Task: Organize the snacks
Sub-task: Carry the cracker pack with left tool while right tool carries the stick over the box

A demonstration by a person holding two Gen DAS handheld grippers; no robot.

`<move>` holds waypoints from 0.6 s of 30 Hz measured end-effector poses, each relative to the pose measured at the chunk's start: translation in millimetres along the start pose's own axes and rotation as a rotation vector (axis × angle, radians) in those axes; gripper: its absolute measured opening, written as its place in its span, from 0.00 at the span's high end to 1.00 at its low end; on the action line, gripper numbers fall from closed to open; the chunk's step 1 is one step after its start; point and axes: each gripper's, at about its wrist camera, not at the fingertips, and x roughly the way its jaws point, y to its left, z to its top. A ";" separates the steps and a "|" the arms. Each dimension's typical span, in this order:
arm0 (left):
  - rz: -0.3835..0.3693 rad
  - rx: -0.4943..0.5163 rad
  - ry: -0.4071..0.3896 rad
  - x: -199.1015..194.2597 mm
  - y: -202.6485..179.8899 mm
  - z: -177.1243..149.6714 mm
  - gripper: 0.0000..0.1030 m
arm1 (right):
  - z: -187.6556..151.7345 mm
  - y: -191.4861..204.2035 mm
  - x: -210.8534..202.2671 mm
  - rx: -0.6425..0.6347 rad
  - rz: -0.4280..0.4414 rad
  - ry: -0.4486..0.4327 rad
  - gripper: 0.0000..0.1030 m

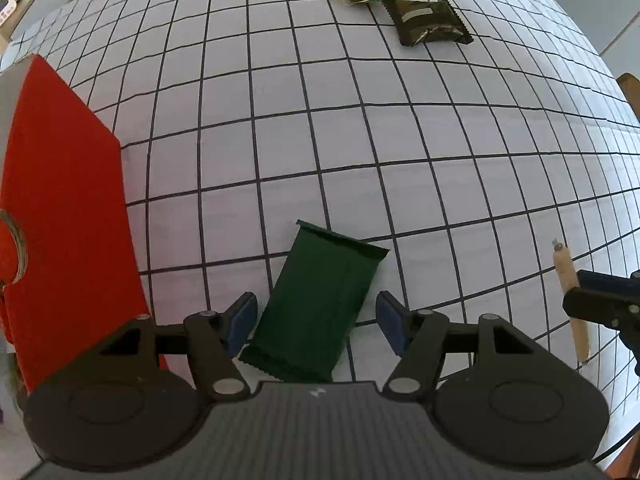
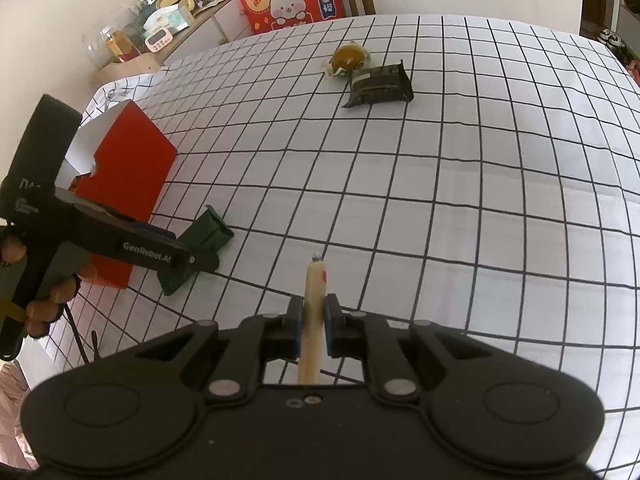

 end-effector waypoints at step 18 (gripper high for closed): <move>-0.053 -0.071 -0.148 -48.9 1.2 -28.9 0.62 | 0.5 20.6 -16.2 0.001 -0.017 -0.035 0.91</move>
